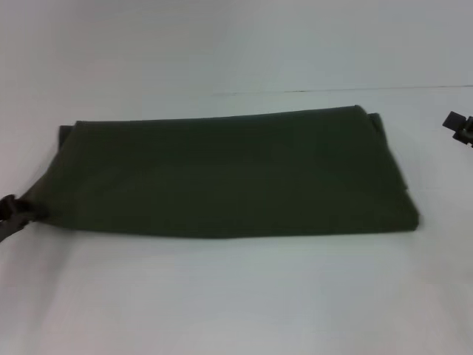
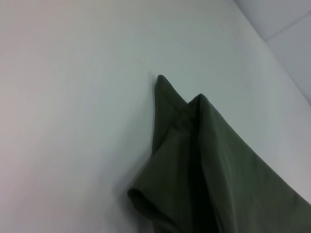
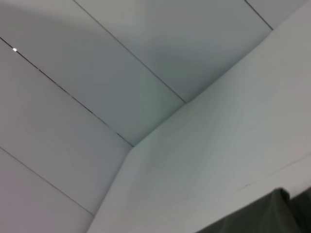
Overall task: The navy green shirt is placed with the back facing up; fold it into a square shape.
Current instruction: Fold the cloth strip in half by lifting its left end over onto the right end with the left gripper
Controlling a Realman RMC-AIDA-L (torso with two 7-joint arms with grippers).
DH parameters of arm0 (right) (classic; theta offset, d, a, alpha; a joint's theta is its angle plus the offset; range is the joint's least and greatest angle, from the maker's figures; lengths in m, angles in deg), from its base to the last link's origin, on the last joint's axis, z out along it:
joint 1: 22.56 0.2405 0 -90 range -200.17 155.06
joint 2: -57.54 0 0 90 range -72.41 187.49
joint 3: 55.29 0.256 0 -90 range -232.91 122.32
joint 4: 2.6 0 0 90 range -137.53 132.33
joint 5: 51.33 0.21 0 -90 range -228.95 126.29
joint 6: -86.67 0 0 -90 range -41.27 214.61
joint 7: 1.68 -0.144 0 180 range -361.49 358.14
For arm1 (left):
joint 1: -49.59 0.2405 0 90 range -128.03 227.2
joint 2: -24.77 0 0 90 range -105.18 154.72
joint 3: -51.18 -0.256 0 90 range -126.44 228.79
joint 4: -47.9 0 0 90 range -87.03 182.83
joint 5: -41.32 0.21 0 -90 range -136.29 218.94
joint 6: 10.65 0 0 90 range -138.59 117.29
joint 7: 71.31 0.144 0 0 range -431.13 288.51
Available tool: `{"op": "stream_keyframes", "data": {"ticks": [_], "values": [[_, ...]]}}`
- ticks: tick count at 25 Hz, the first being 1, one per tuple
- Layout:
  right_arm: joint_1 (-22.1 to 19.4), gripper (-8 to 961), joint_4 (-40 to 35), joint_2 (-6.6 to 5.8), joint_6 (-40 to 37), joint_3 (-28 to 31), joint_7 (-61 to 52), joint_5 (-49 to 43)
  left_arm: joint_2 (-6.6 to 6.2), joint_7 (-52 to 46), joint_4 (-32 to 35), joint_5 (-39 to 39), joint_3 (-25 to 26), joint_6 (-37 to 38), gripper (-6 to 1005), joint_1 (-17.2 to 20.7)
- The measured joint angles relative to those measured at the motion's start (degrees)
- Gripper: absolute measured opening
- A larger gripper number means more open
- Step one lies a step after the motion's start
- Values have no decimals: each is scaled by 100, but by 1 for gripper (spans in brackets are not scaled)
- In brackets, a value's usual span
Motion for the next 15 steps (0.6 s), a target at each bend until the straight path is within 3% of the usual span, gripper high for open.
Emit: {"op": "stream_keyframes", "data": {"ticks": [15], "values": [[351,666,29,323,416,-45,247,127,-118,227,782,30,949,479,28,864]]}}
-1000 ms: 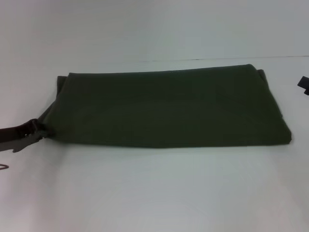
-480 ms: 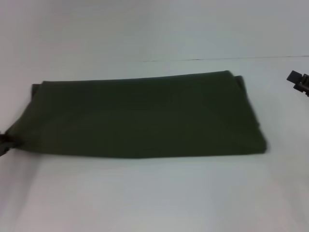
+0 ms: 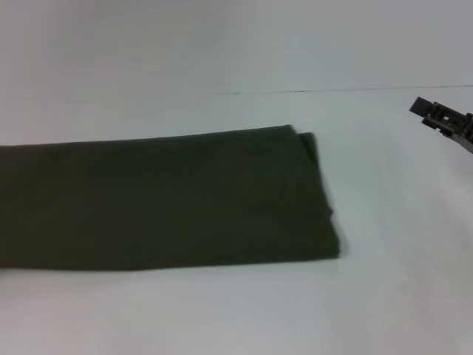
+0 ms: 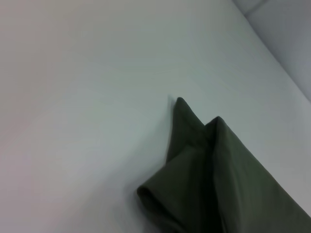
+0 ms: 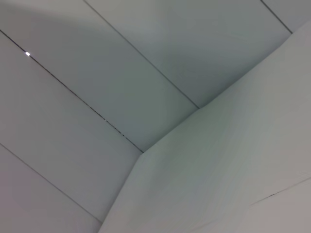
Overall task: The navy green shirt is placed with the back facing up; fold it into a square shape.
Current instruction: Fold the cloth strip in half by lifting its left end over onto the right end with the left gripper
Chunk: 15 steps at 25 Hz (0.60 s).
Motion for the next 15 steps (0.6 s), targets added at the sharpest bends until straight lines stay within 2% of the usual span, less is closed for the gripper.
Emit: {"op": "stream_keyframes", "data": {"ticks": [6,9,11,13,15], "values": [[148,667,111,30,72,-8,109,0,-91,-1,349,15,192,177,28,210],[156,667,131,40,72,-7,161,0,-154,7,440,-173,310,764,29,132],[135,667,131,50,55,-6,205,-1,-156,61,443,-595,300,1452,30,-14],[77,667,132,57,11,4,262,-2,-102,121,409,-1039,217,2049,31,-180],[-2,667,132,62,-26,27,308,-3,55,168,350,-1610,-44,2648,32,-467]]}}
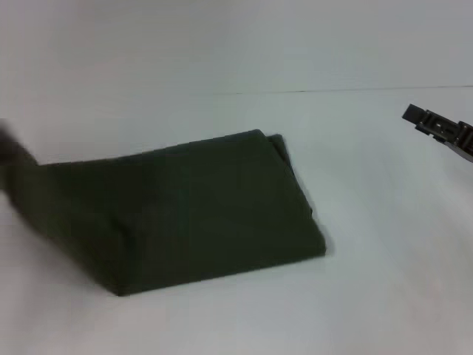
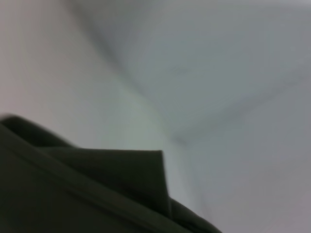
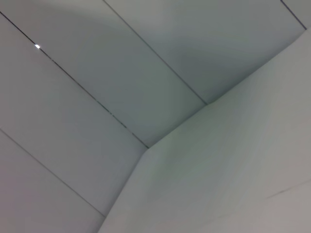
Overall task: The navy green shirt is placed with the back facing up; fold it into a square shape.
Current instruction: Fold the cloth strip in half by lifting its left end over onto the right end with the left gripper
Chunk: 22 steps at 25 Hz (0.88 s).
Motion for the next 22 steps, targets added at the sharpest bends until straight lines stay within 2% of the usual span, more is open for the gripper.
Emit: {"op": "stream_keyframes", "data": {"ticks": [2,4,6,8,9,14,17,19,22], "values": [[-83,667,0,-1,-46,17,42,0,200,12,-29,-307,-376,174,33,-274],[-171,667,3,-9,-95,20,108,-1,451,67,-117,-474,-882,114,34,-641],[-232,667,7,-27,-136,16,154,-1,568,228,-469,-573,-1285,-70,35,-961],[-296,666,7,-58,-179,-3,164,-1,575,534,-1192,-745,-1626,-408,36,-1283],[-321,666,5,-69,-213,-5,172,-2,560,813,-1760,-845,-1795,-700,36,-1479],[-370,666,-16,-137,-305,-30,276,-19,598,2306,-3957,-1030,-1939,-2270,39,-2266],[-332,666,-19,-180,-299,-38,321,-39,617,3368,-5338,-1371,-1728,-3335,40,-2696],[-212,666,-27,-189,-279,-53,332,-69,618,3951,-5857,-1442,-1400,-3704,41,-2763],[33,666,-10,-161,-237,-145,389,-90,619,4590,-6278,-1423,-988,-3836,79,-2633]]}}
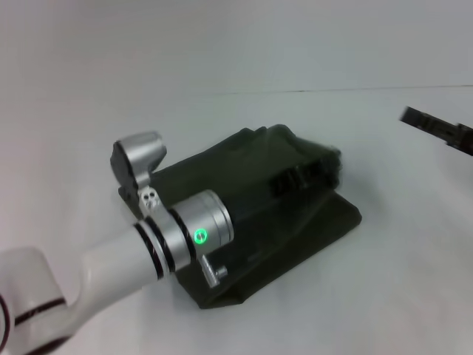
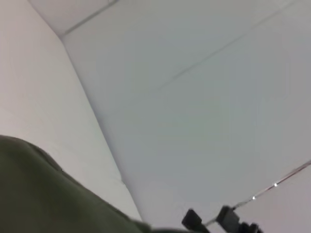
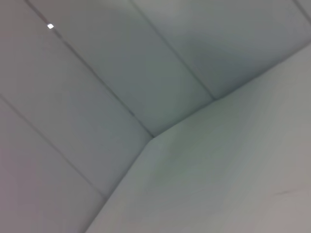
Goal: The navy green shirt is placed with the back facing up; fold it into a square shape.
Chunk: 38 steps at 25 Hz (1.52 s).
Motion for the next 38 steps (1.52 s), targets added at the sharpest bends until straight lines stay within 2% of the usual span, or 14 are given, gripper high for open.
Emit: {"op": "stream_keyframes", "data": {"ticks": [5,9,11,13,18,20,23,26,29,30,31,34,38], "values": [[179,666,18,35,259,-191,11,0,2,81,-137,53,95,345,171,169],[202,667,18,10,578,-400,-213,1,2,102,-11,68,67,1158,244,283],[218,667,19,-16,663,-517,-335,0,-8,100,156,83,44,1522,320,417],[266,667,12,-108,859,-855,-679,0,-20,96,452,143,35,1988,397,638],[507,666,7,-441,998,-1555,-1767,-294,-32,127,1450,504,-58,2961,616,1211],[622,665,-29,-515,939,-1645,-2115,-504,-39,174,1889,600,-230,3197,712,1419],[831,664,-46,-600,792,-1730,-2577,-914,-49,239,2485,638,-454,3378,796,1736],[946,663,-46,-590,716,-1750,-2717,-1125,-55,403,3023,645,-673,3522,880,2041],[1120,662,-3,-525,659,-1771,-2824,-1389,-60,645,3446,653,-858,3647,874,2287],[1216,661,12,-464,661,-1832,-2853,-1492,-63,697,3585,659,-913,3667,874,2367],[1216,661,12,-464,661,-1832,-2853,-1492,-65,739,3732,668,-980,3679,874,2447],[1311,660,15,-351,711,-1946,-2864,-1539,-68,794,4098,788,-1141,3683,874,2614],[1352,659,20,-261,859,-2019,-2868,-1553,-72,820,4374,1015,-1151,3693,874,2746]]}}
